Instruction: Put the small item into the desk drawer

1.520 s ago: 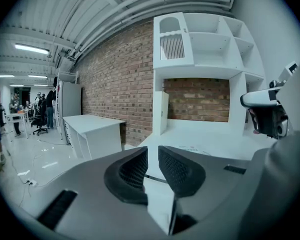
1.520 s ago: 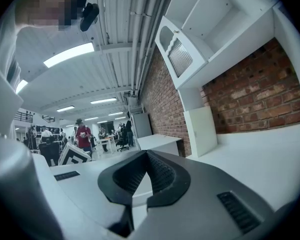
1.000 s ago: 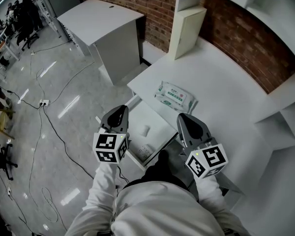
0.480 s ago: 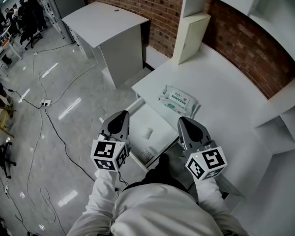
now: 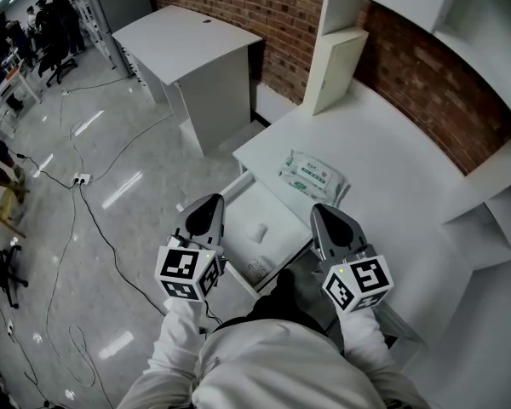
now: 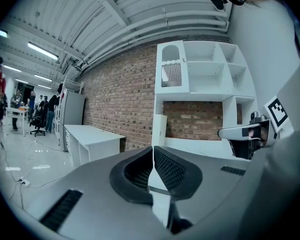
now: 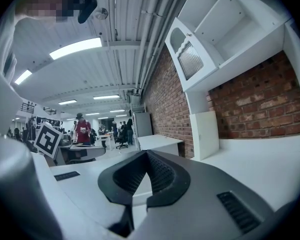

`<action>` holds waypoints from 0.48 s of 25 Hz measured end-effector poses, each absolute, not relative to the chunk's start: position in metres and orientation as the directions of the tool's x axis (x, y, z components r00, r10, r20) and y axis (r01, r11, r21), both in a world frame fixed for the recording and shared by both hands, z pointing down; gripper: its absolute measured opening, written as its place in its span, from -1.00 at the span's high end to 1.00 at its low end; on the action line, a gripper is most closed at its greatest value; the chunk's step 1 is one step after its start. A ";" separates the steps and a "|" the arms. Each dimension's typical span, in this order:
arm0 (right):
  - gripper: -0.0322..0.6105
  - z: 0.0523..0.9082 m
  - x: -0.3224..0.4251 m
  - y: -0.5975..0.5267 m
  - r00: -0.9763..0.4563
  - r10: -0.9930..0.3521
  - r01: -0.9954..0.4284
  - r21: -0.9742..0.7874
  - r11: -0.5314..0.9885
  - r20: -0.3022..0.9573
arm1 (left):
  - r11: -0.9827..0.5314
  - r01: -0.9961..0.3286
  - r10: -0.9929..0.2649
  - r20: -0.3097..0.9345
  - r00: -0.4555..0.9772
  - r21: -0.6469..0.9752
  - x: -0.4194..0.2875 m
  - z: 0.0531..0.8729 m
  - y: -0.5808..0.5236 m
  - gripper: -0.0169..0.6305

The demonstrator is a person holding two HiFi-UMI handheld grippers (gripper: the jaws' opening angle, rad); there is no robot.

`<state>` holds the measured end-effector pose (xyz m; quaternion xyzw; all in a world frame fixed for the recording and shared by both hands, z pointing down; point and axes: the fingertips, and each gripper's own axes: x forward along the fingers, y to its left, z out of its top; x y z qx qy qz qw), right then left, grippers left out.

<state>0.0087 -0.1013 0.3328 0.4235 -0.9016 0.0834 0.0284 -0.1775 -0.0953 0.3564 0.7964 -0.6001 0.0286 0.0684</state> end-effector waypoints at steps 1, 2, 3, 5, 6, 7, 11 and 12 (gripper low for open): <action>0.82 0.332 0.009 -0.101 -0.638 -0.760 -0.769 -0.124 0.627 0.122 | -0.270 -0.960 -0.952 0.127 0.278 0.075 -0.178 0.356 -0.095 0.87; 0.82 0.332 0.009 -0.101 -0.637 -0.761 -0.770 -0.121 0.626 0.122 | -0.270 -0.960 -0.952 0.126 0.278 0.075 -0.178 0.355 -0.095 0.87; 0.82 0.331 0.009 -0.101 -0.636 -0.762 -0.771 -0.119 0.625 0.122 | -0.270 -0.960 -0.952 0.126 0.277 0.075 -0.179 0.355 -0.095 0.87; 0.82 0.331 0.009 -0.101 -0.635 -0.763 -0.773 -0.115 0.624 0.123 | -0.270 -0.960 -0.952 0.126 0.278 0.077 -0.180 0.355 -0.094 0.87; 0.82 0.331 0.008 -0.100 -0.634 -0.763 -0.773 -0.114 0.624 0.124 | -0.270 -0.960 -0.952 0.127 0.279 0.077 -0.180 0.355 -0.094 0.87; 0.82 0.331 0.008 -0.100 -0.633 -0.764 -0.774 -0.112 0.623 0.125 | -0.271 -0.959 -0.952 0.127 0.279 0.079 -0.181 0.355 -0.094 0.87; 0.82 0.332 0.006 -0.101 -0.631 -0.765 -0.776 -0.106 0.622 0.126 | -0.275 -0.958 -0.950 0.129 0.284 0.084 -0.181 0.357 -0.094 0.87; 0.82 0.332 0.006 -0.101 -0.630 -0.766 -0.776 -0.105 0.622 0.127 | -0.275 -0.958 -0.950 0.130 0.285 0.085 -0.181 0.357 -0.093 0.87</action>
